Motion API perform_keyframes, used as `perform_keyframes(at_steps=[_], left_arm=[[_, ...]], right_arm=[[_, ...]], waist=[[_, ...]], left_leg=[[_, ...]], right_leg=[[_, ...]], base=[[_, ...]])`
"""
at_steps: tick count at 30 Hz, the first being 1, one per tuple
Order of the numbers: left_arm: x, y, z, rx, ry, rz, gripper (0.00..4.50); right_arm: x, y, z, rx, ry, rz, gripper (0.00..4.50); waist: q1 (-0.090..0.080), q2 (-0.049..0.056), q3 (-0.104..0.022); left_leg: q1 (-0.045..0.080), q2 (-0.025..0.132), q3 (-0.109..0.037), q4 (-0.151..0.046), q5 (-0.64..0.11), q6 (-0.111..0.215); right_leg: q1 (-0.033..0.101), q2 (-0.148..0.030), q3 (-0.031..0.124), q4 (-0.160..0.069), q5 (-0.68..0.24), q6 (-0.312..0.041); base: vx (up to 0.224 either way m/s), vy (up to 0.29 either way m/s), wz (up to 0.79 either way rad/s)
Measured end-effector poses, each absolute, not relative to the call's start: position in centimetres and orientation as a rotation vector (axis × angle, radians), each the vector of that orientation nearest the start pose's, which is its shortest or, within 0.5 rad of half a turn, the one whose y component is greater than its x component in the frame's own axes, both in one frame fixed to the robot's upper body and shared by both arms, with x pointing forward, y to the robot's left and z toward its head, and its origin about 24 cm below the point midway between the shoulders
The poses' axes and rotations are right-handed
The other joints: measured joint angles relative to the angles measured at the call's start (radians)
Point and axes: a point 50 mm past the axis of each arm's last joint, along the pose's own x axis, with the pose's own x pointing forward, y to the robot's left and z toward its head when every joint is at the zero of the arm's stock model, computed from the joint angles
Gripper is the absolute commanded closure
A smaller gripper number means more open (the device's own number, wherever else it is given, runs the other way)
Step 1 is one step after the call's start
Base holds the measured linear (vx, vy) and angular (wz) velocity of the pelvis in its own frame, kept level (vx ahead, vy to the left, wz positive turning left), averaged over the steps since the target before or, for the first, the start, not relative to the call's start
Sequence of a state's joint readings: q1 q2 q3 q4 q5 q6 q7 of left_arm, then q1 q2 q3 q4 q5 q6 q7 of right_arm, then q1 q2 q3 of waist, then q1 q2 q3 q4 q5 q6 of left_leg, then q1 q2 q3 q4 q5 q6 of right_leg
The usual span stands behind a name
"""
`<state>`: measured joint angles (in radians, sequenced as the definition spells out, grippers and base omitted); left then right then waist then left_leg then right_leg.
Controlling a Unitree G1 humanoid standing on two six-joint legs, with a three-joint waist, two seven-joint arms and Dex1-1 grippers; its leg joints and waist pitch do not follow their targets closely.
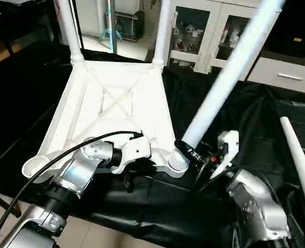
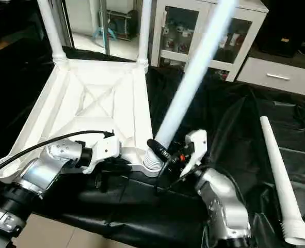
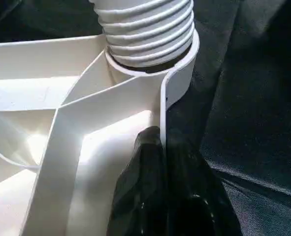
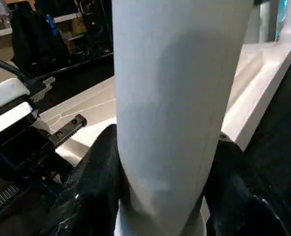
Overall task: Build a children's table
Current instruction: Insert table leg to table base
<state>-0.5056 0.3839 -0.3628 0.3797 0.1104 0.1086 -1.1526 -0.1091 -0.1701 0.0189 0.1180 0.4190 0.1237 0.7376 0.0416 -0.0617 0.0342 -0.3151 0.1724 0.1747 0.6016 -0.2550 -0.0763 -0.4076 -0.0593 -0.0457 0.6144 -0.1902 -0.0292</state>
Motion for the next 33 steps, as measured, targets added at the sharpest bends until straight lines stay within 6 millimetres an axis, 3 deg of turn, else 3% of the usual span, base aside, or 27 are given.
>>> perform_keyframes(at_steps=[18,33], left_arm=[[29.93,11.66,5.08,0.573,0.405,-1.370,4.49],[29.92,11.91,4.98,0.567,0.414,-1.367,4.49]], right_arm=[[25.03,-13.41,4.50,0.102,-0.024,0.852,2.64],[25.47,-13.44,4.55,0.015,0.058,0.901,2.64]], waist=[[-0.001,0.002,-0.001],[-0.007,0.004,-0.001]], left_leg=[[0.000,0.000,0.000,0.000,0.000,-0.001],[0.000,0.000,-0.001,-0.002,0.000,-0.001]], right_leg=[[0.001,0.000,0.000,-0.001,-0.001,0.001],[0.003,0.000,0.000,-0.003,-0.004,0.007]], base=[[0.000,0.000,0.00],[0.000,0.000,0.00]])
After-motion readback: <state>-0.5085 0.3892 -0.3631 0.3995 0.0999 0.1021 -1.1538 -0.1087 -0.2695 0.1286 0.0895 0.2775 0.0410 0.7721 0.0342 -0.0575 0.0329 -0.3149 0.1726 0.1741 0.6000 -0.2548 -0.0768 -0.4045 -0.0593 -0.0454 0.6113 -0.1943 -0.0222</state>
